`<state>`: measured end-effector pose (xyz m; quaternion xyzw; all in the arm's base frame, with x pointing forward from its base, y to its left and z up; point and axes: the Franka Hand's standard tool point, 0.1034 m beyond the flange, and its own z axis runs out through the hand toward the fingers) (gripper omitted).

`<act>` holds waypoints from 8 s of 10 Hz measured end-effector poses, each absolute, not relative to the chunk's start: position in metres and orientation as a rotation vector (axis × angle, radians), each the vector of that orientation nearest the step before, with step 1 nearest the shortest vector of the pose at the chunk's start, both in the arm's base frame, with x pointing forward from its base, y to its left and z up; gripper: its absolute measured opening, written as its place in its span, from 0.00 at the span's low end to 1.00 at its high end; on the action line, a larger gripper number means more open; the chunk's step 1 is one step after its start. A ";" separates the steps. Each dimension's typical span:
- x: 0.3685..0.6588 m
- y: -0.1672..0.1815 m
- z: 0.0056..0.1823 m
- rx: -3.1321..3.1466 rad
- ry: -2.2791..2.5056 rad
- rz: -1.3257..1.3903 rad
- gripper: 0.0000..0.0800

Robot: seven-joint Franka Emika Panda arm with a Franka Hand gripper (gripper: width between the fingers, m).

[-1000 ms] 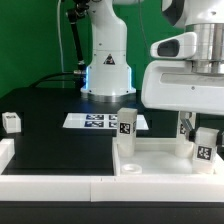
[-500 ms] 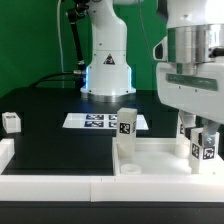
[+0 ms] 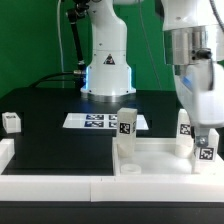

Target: Assemble square table

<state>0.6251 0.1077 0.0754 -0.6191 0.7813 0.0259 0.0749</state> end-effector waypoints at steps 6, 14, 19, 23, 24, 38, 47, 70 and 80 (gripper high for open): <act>0.621 0.106 0.075 -1.374 2.585 0.043 0.39; 0.606 0.055 0.122 -1.533 2.411 -0.014 0.81; 0.604 0.055 0.118 -1.541 2.415 -0.014 0.81; 0.578 -0.017 0.134 -1.912 2.095 -0.136 0.81; 0.574 -0.030 0.132 -2.042 1.984 -0.165 0.81; 0.522 -0.124 0.095 -2.947 0.563 -0.228 0.81; 0.452 -0.179 0.060 -3.075 -0.548 0.087 0.81; 0.352 -0.239 0.003 -2.858 -0.593 1.499 0.81; 0.353 -0.239 0.003 -2.859 -0.594 1.496 0.36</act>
Offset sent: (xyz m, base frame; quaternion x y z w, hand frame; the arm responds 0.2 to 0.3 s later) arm 0.0090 0.0113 0.0042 0.0654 -0.0723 0.2953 0.9504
